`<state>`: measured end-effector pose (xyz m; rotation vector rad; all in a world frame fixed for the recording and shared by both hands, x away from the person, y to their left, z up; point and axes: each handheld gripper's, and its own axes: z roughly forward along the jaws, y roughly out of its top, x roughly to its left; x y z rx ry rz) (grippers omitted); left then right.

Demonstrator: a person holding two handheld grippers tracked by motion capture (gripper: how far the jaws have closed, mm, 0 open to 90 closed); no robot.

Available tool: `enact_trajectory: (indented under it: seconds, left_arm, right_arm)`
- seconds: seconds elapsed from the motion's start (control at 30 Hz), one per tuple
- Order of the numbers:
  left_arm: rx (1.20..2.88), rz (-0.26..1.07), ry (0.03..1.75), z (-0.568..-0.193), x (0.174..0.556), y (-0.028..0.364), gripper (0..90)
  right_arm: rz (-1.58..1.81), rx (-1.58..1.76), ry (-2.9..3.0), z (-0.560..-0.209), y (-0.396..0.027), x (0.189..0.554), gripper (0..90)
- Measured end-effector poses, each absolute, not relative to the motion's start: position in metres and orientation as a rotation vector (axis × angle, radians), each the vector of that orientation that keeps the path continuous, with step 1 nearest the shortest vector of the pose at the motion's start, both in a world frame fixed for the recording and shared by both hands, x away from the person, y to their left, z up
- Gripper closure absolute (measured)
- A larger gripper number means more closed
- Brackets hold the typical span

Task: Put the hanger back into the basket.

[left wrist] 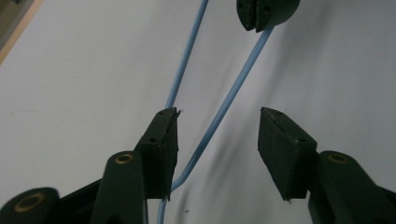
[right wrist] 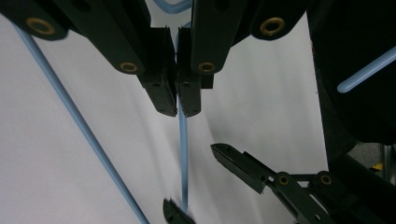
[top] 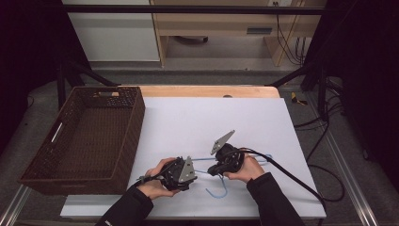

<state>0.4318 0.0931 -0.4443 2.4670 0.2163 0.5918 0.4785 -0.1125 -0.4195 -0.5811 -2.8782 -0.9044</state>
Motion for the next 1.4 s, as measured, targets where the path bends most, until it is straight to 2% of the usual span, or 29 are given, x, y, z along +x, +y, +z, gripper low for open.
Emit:
enact_trajectory:
  seconds: [0.27, 0.67, 1.23, 1.4]
  left_arm:
    - [2.466, 0.640, 0.163, -0.447, 0.432, 0.087, 63.0]
    - [2.467, 0.707, 0.057, -0.452, 0.428, 0.073, 77.3]
    - [2.510, 0.834, -0.074, -0.454, 0.423, 0.069, 82.6]
    - [2.490, 0.831, -0.082, -0.454, 0.422, 0.069, 84.1]
  right_arm:
    - [-0.909, -0.588, -2.871, -0.419, -0.113, 0.479, 87.5]
    - [-0.908, -0.588, -2.866, -0.420, -0.113, 0.479, 87.5]
    - [-0.913, -0.599, -2.873, -0.421, -0.114, 0.480, 87.1]
    - [-0.926, -0.587, -2.881, -0.420, -0.117, 0.481, 86.4]
